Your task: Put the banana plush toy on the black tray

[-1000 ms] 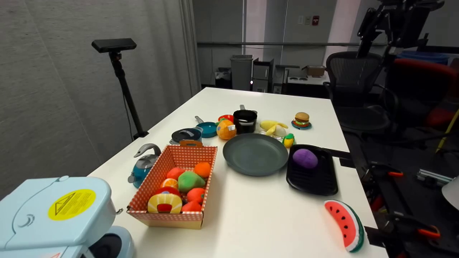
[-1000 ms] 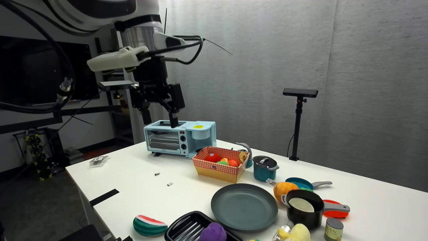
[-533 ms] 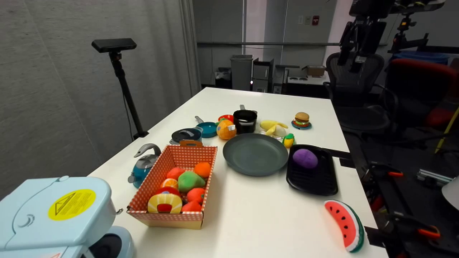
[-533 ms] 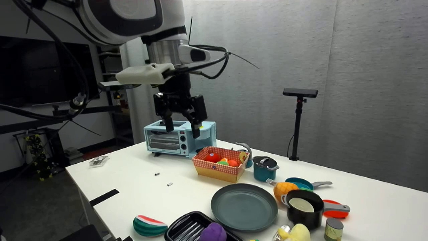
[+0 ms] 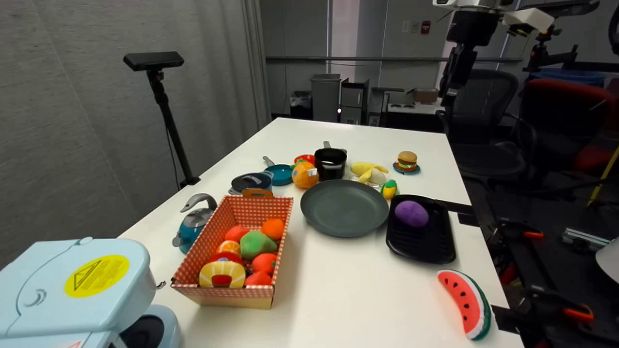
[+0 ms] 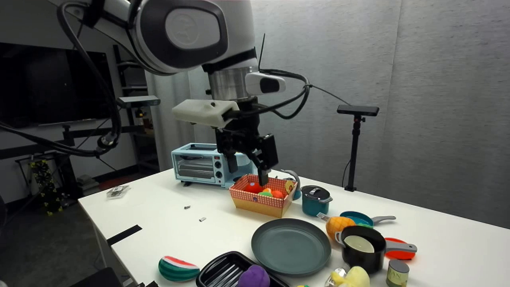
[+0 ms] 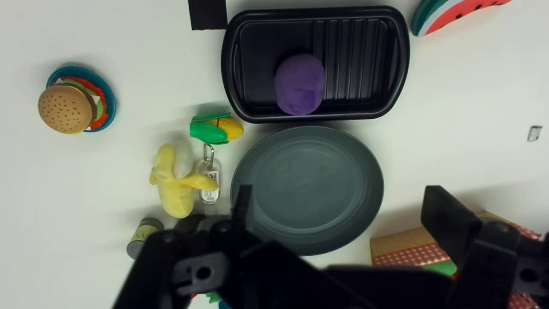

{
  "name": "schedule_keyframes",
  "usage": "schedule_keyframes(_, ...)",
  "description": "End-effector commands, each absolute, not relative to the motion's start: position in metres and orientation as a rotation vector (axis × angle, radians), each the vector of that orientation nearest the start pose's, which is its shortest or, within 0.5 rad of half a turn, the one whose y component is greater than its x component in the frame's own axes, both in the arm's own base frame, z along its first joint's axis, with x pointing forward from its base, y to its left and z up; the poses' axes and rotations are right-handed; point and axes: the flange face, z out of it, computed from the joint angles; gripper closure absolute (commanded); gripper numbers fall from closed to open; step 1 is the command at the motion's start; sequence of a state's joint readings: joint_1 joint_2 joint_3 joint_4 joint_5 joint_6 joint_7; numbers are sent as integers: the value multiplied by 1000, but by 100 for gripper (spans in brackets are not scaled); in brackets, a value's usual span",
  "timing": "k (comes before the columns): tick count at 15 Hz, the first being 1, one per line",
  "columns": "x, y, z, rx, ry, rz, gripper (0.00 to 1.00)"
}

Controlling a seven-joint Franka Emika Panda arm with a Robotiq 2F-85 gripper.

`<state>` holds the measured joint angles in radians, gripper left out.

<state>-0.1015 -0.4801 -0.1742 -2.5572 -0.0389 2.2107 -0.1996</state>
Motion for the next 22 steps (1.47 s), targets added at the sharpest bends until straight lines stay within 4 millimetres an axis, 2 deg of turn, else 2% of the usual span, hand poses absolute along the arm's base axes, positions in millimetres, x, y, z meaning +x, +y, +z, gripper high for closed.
schedule_keyframes(1, 410, -140, 422, -3132, 218, -242, 0)
schedule_keyframes(13, 458, -196, 346, -3169, 512, -269, 0)
schedule_keyframes(22, 494, -236, 302, -3178, 703, -264, 0)
